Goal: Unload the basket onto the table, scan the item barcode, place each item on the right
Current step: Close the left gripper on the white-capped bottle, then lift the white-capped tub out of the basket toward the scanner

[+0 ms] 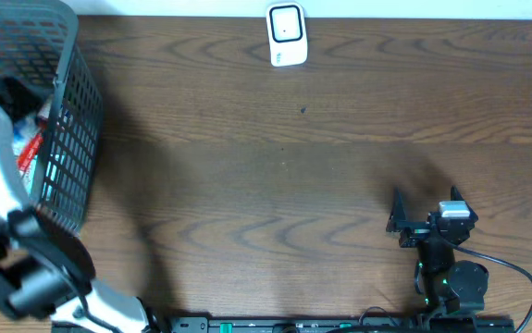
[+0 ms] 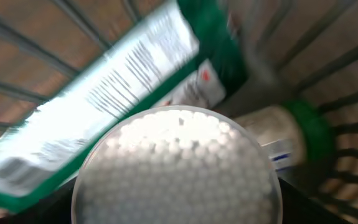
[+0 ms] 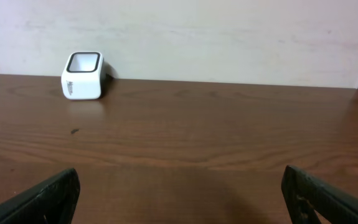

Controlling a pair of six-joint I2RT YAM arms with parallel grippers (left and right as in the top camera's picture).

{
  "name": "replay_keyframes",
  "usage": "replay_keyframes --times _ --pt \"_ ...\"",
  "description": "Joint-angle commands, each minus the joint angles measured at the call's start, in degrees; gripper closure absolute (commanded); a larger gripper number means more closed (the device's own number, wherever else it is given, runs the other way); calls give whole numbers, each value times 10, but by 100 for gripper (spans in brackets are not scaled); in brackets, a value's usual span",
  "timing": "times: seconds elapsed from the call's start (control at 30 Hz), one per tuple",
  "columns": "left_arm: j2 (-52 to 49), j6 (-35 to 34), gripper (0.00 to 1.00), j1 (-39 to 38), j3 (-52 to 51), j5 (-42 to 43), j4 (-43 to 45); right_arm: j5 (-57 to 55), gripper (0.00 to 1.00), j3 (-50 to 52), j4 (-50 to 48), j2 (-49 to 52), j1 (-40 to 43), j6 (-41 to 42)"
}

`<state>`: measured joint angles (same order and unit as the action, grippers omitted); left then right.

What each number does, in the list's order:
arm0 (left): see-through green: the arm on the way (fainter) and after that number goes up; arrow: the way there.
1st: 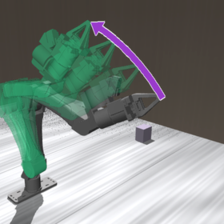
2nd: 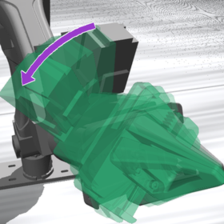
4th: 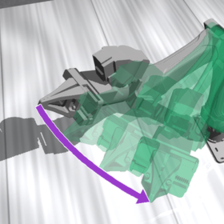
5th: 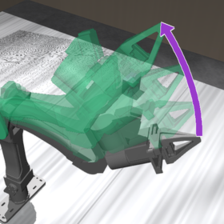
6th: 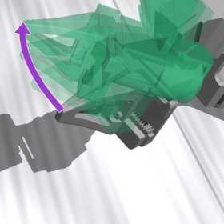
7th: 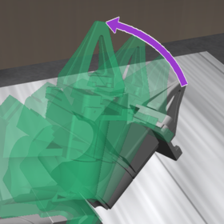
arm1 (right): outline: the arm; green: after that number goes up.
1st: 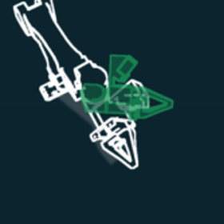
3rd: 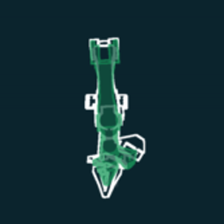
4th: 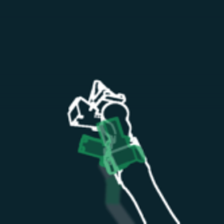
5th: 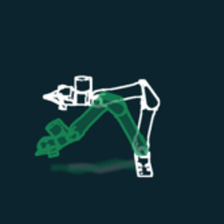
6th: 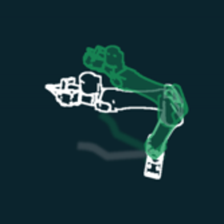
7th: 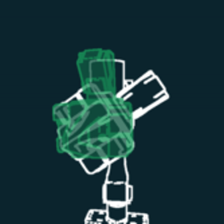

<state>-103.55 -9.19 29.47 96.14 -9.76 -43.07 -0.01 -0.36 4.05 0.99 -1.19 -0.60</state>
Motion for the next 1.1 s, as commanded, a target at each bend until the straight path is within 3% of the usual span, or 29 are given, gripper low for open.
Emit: replay_keyframes --times 0.0,0.33,0.53,0.73,0.9,0.93,1.07 --pt "90 -19 29 1 17 -3 3 -5 1 0 2 -2 3 6" --pt "294 -51 29 -36 17 12 -4 -6 1 0 2 -2 3 6" --pt "367 -62 29 -107 17 166 -49 -6 1 0 2 -2 3 6" --pt "366 -60 29 -220 16 326 -138 -6 1 0 2 -2 3 6" --pt "336 -18 29 -323 16 377 -200 -6 1 0 2 -2 3 6" --pt "313 16 29 -376 16 381 -234 -6 1 0 2 -2 3 6" --pt "274 56 29 -436 16 384 -270 -6 1 0 2 -2 3 6"
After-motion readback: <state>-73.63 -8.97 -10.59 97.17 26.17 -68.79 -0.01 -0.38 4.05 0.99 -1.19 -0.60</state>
